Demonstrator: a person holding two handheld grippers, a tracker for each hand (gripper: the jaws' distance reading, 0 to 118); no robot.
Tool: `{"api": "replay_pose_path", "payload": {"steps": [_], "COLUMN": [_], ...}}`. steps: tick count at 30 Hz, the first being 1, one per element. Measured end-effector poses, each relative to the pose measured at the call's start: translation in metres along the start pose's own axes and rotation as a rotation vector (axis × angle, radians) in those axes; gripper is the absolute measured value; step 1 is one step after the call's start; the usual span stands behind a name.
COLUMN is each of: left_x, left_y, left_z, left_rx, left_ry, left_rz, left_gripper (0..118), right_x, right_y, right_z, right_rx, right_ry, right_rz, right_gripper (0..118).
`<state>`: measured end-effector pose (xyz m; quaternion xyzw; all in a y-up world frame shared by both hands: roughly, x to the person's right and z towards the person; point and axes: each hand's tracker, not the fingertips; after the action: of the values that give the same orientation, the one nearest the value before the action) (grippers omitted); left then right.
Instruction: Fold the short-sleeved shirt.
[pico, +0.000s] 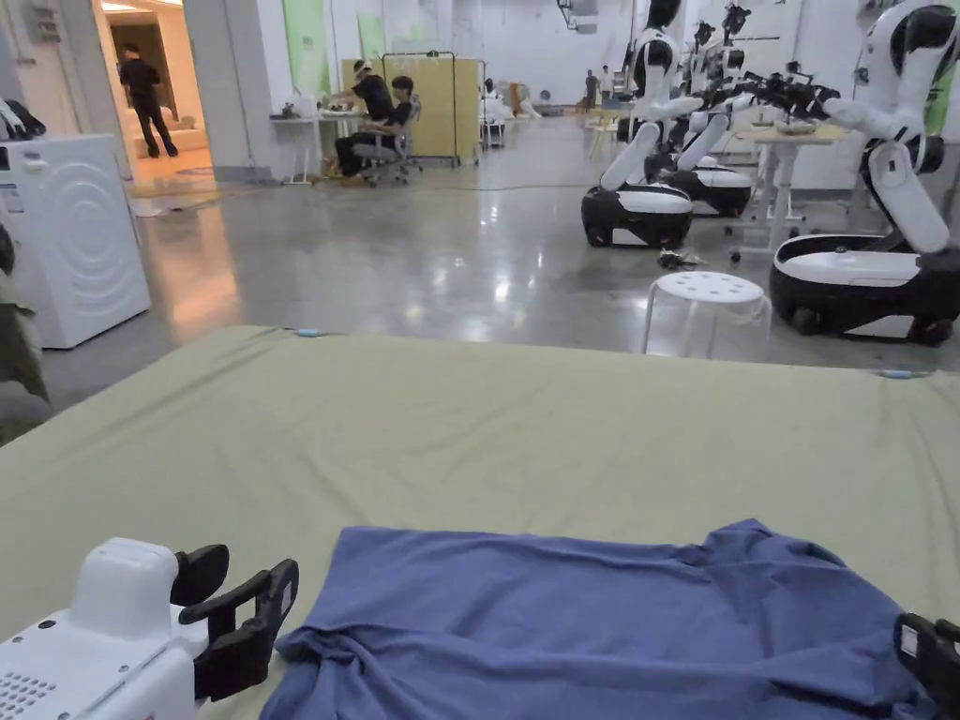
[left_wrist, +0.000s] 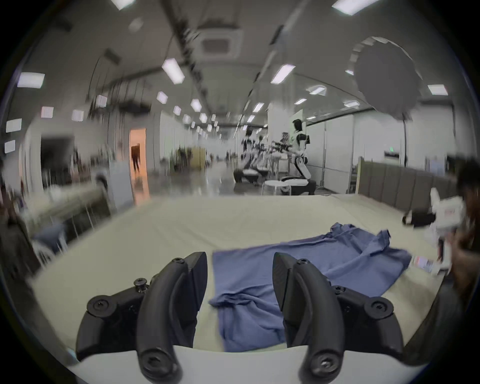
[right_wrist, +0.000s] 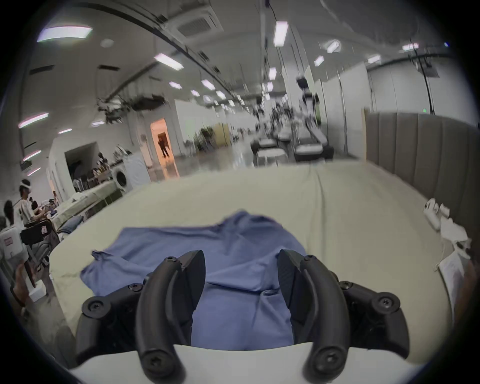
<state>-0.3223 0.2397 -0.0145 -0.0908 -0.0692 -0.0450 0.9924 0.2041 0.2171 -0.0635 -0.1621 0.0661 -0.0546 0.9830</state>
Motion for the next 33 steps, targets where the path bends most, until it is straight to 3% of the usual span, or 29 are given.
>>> {"api": "replay_pose_path", "payload": {"steps": [4,8,9,11,12,13,14,15,19,25,27,28,31,33], "left_x": [0.031,0.051,0.056,0.058,0.061,0.061,0.060,0.065,0.058,0.015,-0.001,-0.009,-0.033,-0.038], "left_y": [0.000,-0.006,-0.009,-0.012,-0.016,-0.019,-0.022,-0.025,-0.027,-0.037,-0.049,-0.055,-0.077,-0.086], "left_z": [0.057,0.087,0.092,0.098,0.101,0.106,0.107,0.112,0.098,0.037,0.010,-0.006,-0.051,-0.076], "left_rx": [0.052,0.014,-0.011,-0.037,-0.064,-0.076,-0.075,-0.056,-0.091,-0.252,-0.301,-0.334,-0.428,-0.470], "left_ry": [0.082,0.058,0.049,0.040,0.051,0.034,-0.006,0.005,0.024,-0.058,-0.055,-0.067,-0.101,-0.031], "left_rz": [-0.178,-0.153,-0.146,-0.111,-0.074,-0.040,0.005,0.067,0.066,0.180,0.230,0.276,0.413,0.428], "left_gripper": [52,51,48,13,12,7,3,2,2,4,16,33,35,36], "right_x": [-0.035,-0.074,-0.083,-0.096,-0.101,-0.104,-0.106,-0.105,-0.098,-0.083,-0.078,-0.076,-0.068,-0.058], "right_y": [-0.009,-0.029,-0.032,-0.042,-0.047,-0.051,-0.055,-0.057,-0.052,-0.043,-0.043,-0.045,-0.049,-0.056], "right_z": [0.065,0.102,0.107,0.116,0.117,0.118,0.120,0.121,0.119,0.120,0.119,0.119,0.116,0.112], "right_rx": [0.120,0.104,0.093,0.062,0.032,0.033,0.010,0.007,-0.001,0.009,0.006,0.003,-0.015,-0.038], "right_ry": [0.033,0.039,0.042,0.034,0.022,-0.035,-0.024,0.002,0.005,0.012,0.020,0.026,0.017,0.004], "right_rz": [0.062,0.186,0.191,0.220,0.247,0.265,0.283,0.259,0.170,0.119,0.084,0.066,0.036,0.022], "right_gripper": [66,64,57,23,1,0,0,0,0,0,0,0,0,0]}}
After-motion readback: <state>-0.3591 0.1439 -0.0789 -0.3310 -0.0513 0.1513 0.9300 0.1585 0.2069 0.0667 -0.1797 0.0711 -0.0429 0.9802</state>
